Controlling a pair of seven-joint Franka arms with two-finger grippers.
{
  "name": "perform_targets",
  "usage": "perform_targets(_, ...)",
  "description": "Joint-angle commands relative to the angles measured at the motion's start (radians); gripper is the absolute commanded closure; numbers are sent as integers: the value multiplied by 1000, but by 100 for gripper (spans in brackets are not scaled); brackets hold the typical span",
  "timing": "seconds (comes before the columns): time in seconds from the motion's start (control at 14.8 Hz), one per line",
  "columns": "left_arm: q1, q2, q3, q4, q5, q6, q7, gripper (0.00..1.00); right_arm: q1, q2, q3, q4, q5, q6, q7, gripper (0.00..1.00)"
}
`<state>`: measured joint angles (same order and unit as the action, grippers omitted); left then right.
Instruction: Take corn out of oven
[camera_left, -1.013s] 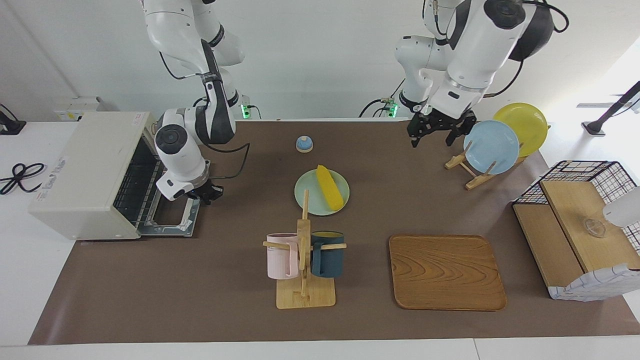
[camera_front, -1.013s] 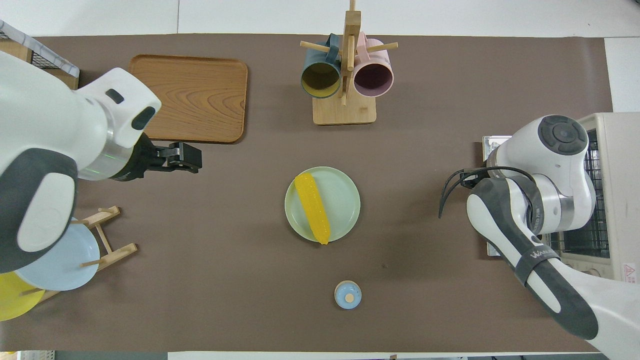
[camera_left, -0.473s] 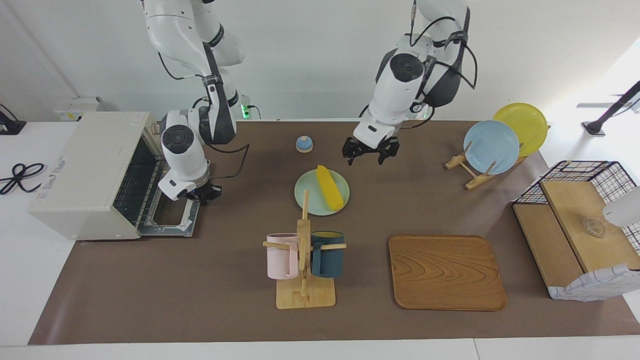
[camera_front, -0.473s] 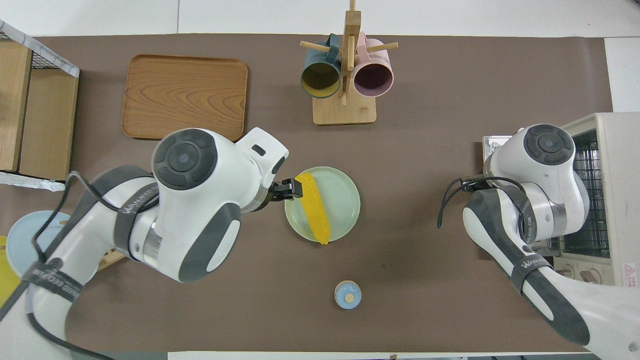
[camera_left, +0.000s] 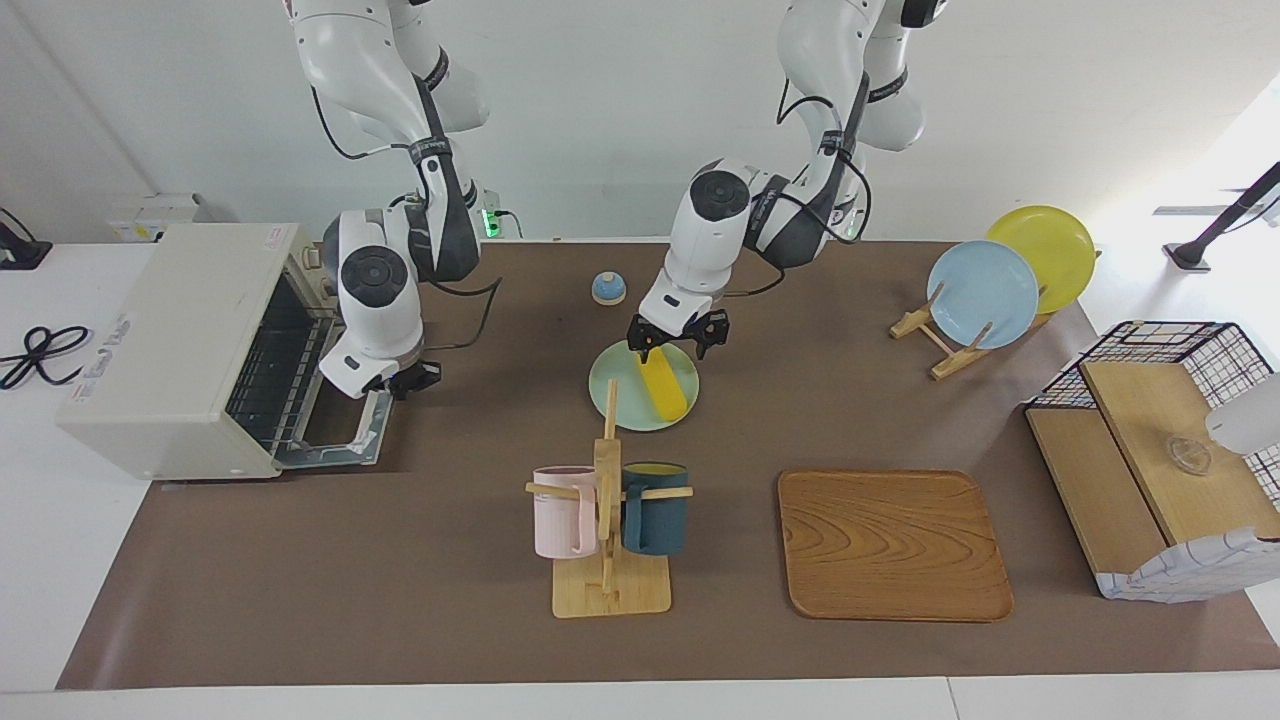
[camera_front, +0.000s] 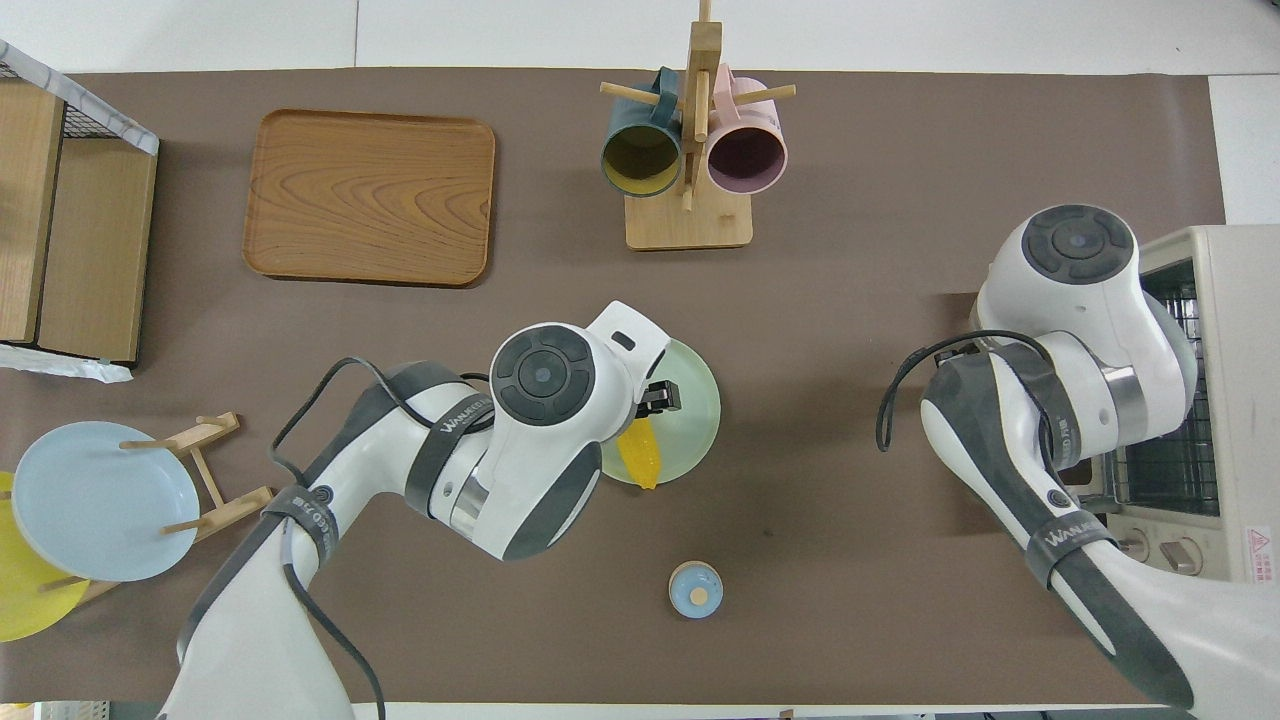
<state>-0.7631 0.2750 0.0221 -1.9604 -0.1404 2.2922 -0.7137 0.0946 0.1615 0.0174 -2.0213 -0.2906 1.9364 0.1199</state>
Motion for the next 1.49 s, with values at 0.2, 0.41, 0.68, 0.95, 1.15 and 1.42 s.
perform_targets(0.2,-35,38,19,-8,-11,67,-15,0,-101,-69,-27,147,-84,-240,-221,100)
perform_targets(0.41,-35,41,19,-20,-11,84,-9,0,-157,-83,-25,150,-81,-241,-326,100)
perform_targets(0.68,-35,38,19,-34,-11,102,-3,10,-161,-141,-16,209,-65,-325,-379,95)
perform_targets(0.95,-35,38,19,-35,-11,104,-7,54,-167,-166,-14,341,66,-445,-381,63)
perform_targets(1.15,-35,38,21,-34,-11,99,-13,93,-161,-168,-19,357,201,-447,-361,60)
perform_targets(1.42,-4,-14,32,1,-11,22,-7,100,-158,-161,-16,381,266,-465,-301,28)
